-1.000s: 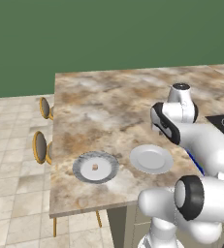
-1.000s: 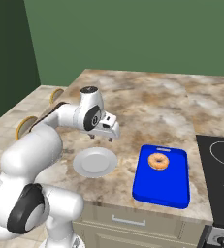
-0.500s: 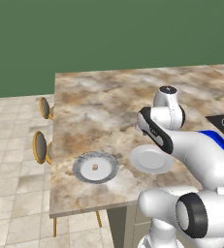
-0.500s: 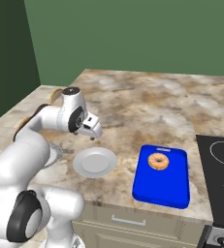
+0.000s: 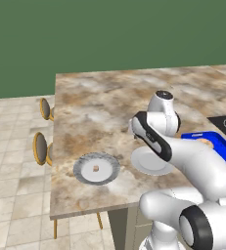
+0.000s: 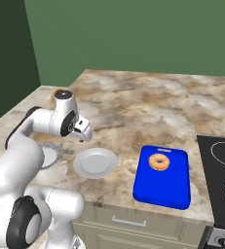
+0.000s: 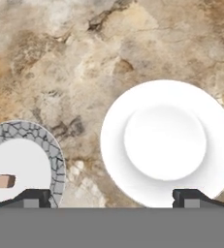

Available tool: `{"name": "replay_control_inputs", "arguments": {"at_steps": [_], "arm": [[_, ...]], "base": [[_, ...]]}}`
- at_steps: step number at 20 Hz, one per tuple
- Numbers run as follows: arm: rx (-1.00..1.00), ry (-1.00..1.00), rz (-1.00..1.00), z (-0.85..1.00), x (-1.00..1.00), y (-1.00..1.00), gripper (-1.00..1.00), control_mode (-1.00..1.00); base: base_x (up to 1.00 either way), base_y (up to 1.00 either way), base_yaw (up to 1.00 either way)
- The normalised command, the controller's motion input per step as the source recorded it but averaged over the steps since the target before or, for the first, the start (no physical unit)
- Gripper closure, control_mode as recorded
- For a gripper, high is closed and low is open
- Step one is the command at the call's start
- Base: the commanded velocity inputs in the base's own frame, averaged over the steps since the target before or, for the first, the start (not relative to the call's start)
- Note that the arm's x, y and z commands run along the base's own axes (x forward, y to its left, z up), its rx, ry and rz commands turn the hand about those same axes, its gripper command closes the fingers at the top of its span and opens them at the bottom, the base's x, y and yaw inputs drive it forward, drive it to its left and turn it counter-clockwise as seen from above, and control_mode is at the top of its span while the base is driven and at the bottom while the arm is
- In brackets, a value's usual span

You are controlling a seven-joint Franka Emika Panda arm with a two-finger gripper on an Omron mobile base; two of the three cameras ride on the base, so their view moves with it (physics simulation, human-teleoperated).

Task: Move the dessert items from the plates to the tray.

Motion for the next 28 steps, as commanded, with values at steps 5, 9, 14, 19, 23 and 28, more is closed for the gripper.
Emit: {"name": "replay_control_inputs", "arguments": {"at_steps": [5,9,14,19,23,28], "arm": [[0.00,0.08,0.00,0.05,0.00,0.49,-1.00,-1.00],[0.00,0.06,0.01,0.00,0.00,0.54,-1.00,-1.00],[0.00,0.06,0.03,0.00,0.00,0.45,-1.00,-1.00],[0.00,0.03,0.04,-0.01,0.00,0.46,-1.00,-1.00],[0.00,0.00,0.05,0.00,0.00,0.39,-1.00,-1.00],[0.00,0.00,0.02,-0.04,-0.06,0.19,-1.00,-1.00]], "base": [[0.00,0.00,0.00],[0.00,0.00,0.00],[0.00,0.00,0.00],[0.00,0.00,0.00],[0.00,0.00,0.00],[0.00,0.00,0.00]]}}
